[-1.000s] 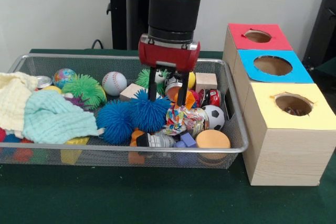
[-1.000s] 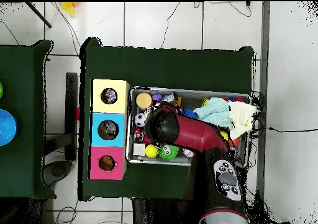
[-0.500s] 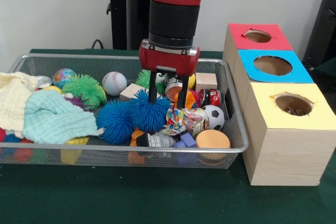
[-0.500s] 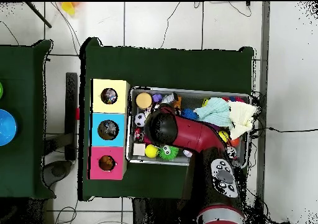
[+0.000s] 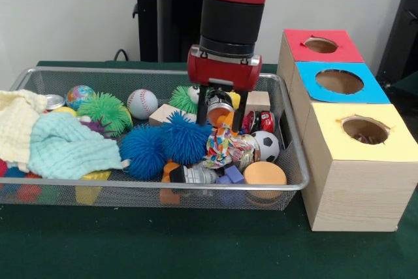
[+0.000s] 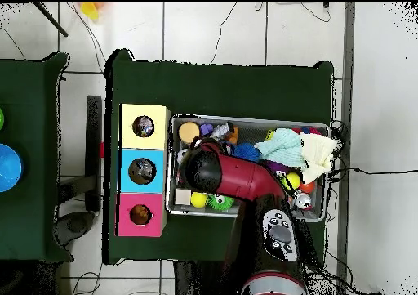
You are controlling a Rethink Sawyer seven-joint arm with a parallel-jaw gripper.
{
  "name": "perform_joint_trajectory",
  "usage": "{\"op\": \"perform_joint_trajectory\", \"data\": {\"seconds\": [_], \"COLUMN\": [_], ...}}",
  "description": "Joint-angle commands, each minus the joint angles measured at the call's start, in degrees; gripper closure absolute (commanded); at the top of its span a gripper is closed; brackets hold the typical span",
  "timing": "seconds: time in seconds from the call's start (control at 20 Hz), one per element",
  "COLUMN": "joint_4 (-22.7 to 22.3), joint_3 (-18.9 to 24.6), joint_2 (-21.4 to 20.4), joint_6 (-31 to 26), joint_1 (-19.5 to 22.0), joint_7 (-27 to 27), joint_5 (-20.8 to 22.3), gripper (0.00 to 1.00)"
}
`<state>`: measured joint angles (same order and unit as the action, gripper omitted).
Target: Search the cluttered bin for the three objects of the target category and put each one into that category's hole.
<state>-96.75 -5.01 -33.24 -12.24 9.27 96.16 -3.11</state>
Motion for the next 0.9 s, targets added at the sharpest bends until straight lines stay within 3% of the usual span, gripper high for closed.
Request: {"op": "perform_joint_trajectory", "data": {"seconds": [0.05, 0.4, 0.75, 0.9], "joint_4": [-0.06, 2.21, 2.54, 2.84], "joint_3": [1.91, 5.77, 4.95, 2.34], "joint_2": [2.71, 7.39, 7.78, 7.42], "joint_6": [4.22, 7.58, 8.24, 9.19], "joint_1": [0.91, 4.61, 3.68, 1.46], "joint_7": [10.74, 8.89, 9.08, 9.85], "joint_5": [-0.62, 0.15, -0.32, -0.72], "gripper": [0.00, 0.00, 0.00, 0.00]}}
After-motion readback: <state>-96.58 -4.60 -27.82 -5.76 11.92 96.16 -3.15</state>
